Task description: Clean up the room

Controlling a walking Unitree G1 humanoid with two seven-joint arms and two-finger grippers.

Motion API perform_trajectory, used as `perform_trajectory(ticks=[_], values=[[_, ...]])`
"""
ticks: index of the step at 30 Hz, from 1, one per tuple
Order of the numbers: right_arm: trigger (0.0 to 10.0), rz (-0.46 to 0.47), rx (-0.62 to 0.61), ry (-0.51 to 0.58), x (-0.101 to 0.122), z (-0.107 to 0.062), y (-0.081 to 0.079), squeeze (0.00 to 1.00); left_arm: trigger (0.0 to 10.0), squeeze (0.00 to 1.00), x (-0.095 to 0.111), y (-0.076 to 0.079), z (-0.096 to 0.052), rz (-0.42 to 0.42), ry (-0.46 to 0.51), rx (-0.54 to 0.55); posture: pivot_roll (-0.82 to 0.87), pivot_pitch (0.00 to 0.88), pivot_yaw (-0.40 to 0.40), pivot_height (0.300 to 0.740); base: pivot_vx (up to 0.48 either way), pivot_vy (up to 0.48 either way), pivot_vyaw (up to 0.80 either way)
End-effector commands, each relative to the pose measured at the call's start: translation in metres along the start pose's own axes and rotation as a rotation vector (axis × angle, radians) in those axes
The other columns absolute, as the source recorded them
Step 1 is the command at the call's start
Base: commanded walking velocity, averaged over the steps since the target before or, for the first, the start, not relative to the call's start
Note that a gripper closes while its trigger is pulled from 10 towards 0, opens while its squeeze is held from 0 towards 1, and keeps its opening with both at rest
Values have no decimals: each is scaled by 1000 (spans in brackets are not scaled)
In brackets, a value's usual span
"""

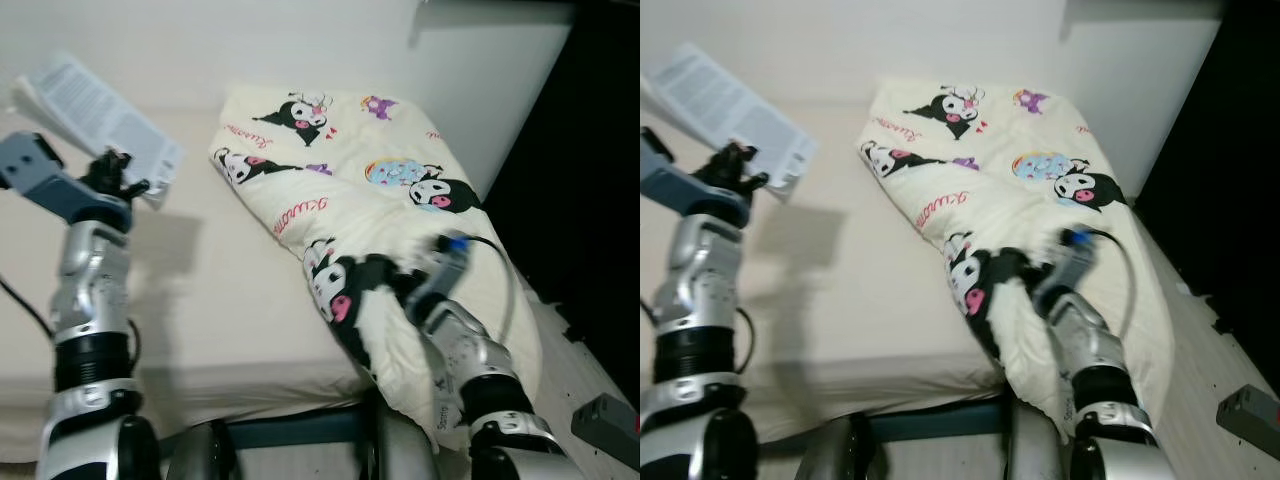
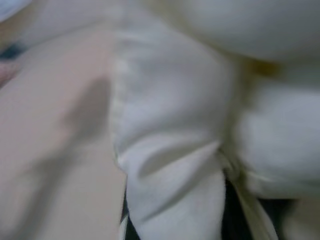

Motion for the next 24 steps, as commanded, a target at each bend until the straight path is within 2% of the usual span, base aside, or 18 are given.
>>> perform_trajectory(ticks=[1,2,4,5,6,7,9,11,12,13,14,15,17,22,23,24], values=[[0,-52,77,-27,-4,3,-13,0,0,0,13,10,3,10,51,-26,46,0,-8,462,0,0,0],[0,-52,77,-27,-4,3,-13,0,0,0,13,10,3,10,51,-26,46,0,-8,462,0,0,0],[0,-161,218,-119,-23,10,-41,0,0,0,11,19,3,2,45,-42,39,0,-13,462,0,0,0],[0,-161,218,-119,-23,10,-41,0,0,0,11,19,3,2,45,-42,39,0,-13,462,0,0,0],[0,-234,326,-188,-39,11,-60,0,0,0,11,25,3,2,46,-57,42,0,-18,462,0,0,0],[0,-234,326,-188,-39,11,-60,0,0,0,11,25,3,2,46,-57,42,0,-18,462,0,0,0],[0,-350,576,-388,-81,-1,-93,0,0,0,14,36,2,26,63,-90,50,0,-23,462,0,0,0],[0,-350,576,-388,-81,-1,-93,0,0,0,14,36,2,26,63,-90,50,0,-23,462,0,0,0],[0,-400,674,-499,-100,-12,-99,0,0,0,16,39,2,38,73,-101,54,0,-25,462,0,0,0],[0,-400,674,-499,-100,-12,-99,0,0,0,16,39,2,38,73,-101,54,0,-25,462,0,0,0],[0,-437,715,-586,-113,-19,-97,0,0,0,18,41,2,49,83,-102,57,0,-27,462,0,0,0],[10000,-474,707,-634,-120,-22,-91,0,0,0,18,41,2,56,87,-101,52,0,-27,462,0,0,0],[10000,-509,616,-650,-124,-18,-80,0,0,0,18,41,1,64,88,-101,47,0,-28,462,0,0,0],[10000,-505,604,-644,-126,-21,-76,0,0,0,15,43,1,69,81,-105,43,0,-26,462,0,0,0],[10000,-514,612,-658,-129,-25,-73,1000,0,0,13,45,0,69,78,-110,42,0,-24,462,0,0,0],[10000,-521,617,-670,-132,-27,-72,1000,0,0,12,47,0,70,75,-112,42,0,-24,462,0,0,0]])
Point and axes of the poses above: a point about 5 cm out from each wrist's last joint towards the gripper, its own z axis pointing out of the wrist towards the gripper, its own x axis along the axis of the wrist's last joint, y = z × x, the point moved 2 cm from there along z, pointing out of the wrist towards the gripper, and after that the axes turned 5 degrees about z, right-handed, at the moved point
